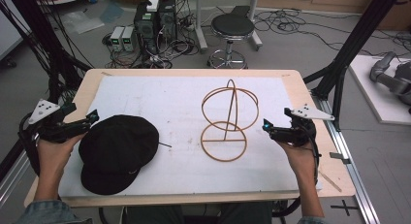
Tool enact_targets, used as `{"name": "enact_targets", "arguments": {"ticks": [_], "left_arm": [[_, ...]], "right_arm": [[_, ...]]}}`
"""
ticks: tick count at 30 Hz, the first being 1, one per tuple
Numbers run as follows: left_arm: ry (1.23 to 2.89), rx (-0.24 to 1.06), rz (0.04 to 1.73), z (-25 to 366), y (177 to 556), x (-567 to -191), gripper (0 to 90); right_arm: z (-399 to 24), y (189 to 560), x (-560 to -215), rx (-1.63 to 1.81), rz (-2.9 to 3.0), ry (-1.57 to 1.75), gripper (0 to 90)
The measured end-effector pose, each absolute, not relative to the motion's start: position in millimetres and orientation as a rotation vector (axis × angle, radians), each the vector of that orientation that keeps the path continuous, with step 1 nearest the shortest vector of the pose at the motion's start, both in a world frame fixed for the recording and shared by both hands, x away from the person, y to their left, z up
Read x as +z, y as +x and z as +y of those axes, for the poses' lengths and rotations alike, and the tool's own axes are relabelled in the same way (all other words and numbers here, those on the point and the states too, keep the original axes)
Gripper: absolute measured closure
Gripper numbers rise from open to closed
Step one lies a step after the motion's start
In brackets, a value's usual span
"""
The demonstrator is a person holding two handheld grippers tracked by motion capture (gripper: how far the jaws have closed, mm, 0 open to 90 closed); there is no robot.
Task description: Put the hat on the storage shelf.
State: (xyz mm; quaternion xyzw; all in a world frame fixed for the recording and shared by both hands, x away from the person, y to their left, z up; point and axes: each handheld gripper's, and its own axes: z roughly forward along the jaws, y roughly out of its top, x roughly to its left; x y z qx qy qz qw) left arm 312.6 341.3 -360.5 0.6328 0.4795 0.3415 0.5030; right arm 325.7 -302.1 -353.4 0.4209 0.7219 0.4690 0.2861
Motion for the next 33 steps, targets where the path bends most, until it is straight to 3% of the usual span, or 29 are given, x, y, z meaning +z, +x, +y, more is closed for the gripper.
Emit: {"name": "enact_targets", "arguments": {"ticks": [19,33], "left_arm": [[1.528,0.818,1.138,338.8,311.5,-357.1,15.9],[1.624,0.723,1.074,315.2,316.3,-358.7,17.3]], "right_arm": [[-302.4,324.2,-352.3,1.258,1.930,1.123,11.1],[-302.8,324.4,-352.6,1.260,1.931,1.129,11.1]]}}
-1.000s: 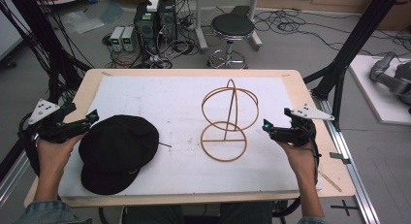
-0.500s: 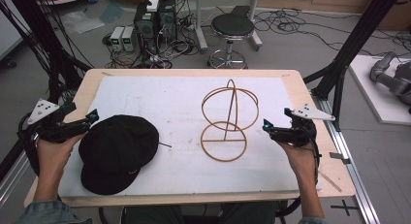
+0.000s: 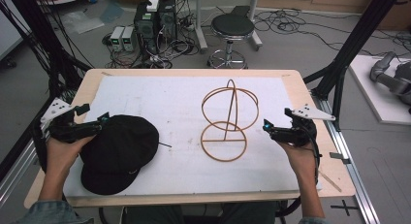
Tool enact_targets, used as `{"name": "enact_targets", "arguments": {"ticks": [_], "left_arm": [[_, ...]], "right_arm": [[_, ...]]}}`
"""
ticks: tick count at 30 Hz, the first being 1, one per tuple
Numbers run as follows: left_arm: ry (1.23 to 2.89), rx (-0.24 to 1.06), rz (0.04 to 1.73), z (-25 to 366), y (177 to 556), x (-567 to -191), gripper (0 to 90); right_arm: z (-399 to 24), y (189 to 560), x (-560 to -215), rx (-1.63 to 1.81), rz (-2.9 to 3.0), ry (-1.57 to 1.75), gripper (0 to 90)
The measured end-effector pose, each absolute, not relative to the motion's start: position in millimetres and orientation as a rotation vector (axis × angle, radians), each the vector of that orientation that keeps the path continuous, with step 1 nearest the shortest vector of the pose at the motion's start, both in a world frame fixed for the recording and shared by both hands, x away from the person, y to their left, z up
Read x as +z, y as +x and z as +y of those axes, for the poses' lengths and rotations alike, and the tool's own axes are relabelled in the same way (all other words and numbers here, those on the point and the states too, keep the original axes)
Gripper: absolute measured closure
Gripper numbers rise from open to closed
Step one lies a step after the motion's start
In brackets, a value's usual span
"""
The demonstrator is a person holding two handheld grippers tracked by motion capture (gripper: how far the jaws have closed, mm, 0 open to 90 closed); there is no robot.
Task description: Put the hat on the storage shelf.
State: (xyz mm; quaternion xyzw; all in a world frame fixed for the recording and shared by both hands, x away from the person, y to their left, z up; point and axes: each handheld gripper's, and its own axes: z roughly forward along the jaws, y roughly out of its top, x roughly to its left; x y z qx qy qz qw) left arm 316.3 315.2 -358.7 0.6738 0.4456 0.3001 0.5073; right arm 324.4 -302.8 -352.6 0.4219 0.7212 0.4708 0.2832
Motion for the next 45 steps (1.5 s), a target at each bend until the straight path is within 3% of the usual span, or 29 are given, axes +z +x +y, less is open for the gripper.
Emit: {"name": "enact_targets", "arguments": {"ticks": [15,28,45], "left_arm": [[1.845,0.630,1.106,288.5,325.9,-363.6,21.1],[1.919,0.565,1.122,280.5,330.9,-368.6,20.3],[2.068,0.457,1.080,275.6,332.5,-376.9,27.3]], "right_arm": [[-302.4,321.5,-351.2,1.266,1.938,1.109,11.1],[-303.2,319.7,-351.1,1.261,1.942,1.106,11.1],[-301.7,321.3,-350.9,1.262,1.948,1.100,11.1]]}}
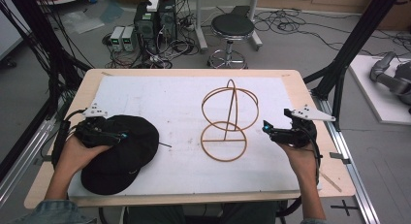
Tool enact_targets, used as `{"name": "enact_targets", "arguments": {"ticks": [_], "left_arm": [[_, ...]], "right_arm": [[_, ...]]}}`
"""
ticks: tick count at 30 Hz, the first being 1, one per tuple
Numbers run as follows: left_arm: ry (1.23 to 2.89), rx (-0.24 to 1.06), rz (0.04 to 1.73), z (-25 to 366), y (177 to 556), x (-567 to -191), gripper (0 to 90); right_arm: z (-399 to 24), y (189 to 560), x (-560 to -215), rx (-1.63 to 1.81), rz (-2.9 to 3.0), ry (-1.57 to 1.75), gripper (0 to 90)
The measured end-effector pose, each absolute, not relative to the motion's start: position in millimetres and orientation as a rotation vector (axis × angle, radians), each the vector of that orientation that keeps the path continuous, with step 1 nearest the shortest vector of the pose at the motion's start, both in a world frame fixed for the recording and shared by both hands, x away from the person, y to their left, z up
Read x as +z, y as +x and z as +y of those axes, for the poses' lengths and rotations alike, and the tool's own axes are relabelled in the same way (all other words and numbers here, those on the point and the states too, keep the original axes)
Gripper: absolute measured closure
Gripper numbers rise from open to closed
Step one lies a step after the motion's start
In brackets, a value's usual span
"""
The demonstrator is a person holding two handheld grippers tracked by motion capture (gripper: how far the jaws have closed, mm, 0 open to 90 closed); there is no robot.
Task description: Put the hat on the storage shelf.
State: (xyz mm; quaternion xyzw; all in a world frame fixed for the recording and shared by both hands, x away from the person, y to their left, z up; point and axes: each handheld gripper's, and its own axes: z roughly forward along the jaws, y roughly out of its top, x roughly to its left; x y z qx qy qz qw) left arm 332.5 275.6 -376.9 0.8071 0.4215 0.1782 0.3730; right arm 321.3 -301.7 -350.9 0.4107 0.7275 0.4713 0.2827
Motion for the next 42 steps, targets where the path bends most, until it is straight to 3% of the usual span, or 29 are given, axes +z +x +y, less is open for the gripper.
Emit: {"name": "enact_targets", "arguments": {"ticks": [12,15,16,26,32,42], "left_arm": [[2.100,0.422,1.127,277.7,334.6,-380.7,45.6],[2.091,0.427,1.132,278.0,333.5,-380.5,52.9],[2.097,0.430,1.128,278.6,333.4,-380.2,59.2],[2.032,0.453,1.125,280.4,328.9,-371.1,72.9],[2.016,0.500,1.048,279.0,323.4,-361.8,78.1],[1.972,0.498,1.003,283.9,320.9,-355.4,79.2]], "right_arm": [[-301.7,321.4,-350.5,1.264,1.947,1.099,11.1],[-301.7,321.3,-350.3,1.269,1.946,1.097,11.1],[-301.7,321.2,-350.2,1.268,1.945,1.101,11.1],[-301.5,321.4,-349.9,1.269,1.945,1.096,11.1],[-301.8,321.1,-349.7,1.272,1.945,1.100,11.1],[-302.5,320.5,-348.5,1.287,1.942,1.102,11.1]]}}
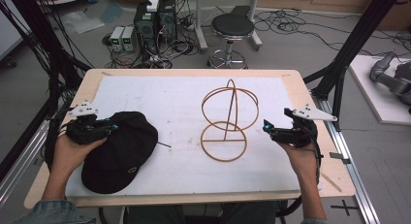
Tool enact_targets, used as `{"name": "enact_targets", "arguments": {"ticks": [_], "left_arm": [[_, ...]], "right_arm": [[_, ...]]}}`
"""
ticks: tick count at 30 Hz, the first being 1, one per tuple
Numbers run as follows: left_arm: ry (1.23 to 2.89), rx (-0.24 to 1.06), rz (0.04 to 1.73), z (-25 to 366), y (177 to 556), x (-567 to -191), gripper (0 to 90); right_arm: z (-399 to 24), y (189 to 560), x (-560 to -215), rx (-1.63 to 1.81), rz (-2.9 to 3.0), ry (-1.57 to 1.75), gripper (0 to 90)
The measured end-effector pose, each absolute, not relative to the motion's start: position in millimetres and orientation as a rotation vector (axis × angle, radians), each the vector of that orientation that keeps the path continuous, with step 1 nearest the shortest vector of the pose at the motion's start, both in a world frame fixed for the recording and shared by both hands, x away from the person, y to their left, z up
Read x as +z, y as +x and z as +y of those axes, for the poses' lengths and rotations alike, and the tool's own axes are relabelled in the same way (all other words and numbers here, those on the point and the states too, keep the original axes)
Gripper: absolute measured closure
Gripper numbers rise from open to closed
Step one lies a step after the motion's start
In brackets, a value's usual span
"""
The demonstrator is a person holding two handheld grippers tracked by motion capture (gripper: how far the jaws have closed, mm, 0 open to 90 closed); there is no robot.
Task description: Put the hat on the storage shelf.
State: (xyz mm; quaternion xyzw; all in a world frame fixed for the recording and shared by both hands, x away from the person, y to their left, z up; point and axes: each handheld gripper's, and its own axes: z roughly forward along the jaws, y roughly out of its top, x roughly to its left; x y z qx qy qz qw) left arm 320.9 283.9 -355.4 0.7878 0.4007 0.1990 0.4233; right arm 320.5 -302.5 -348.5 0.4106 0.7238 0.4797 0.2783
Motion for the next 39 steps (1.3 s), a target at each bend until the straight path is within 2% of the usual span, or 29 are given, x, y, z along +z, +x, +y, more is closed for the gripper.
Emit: {"name": "enact_targets", "arguments": {"ticks": [9,39], "left_arm": [[1.932,0.508,0.947,290.3,319.1,-344.1,79.4],[1.877,0.513,0.742,290.6,345.4,-262.2,79.5]], "right_arm": [[-306.4,319.3,-347.1,1.296,1.933,1.100,11.2],[-321.8,314.7,-338.7,1.331,1.881,1.108,11.1]]}}
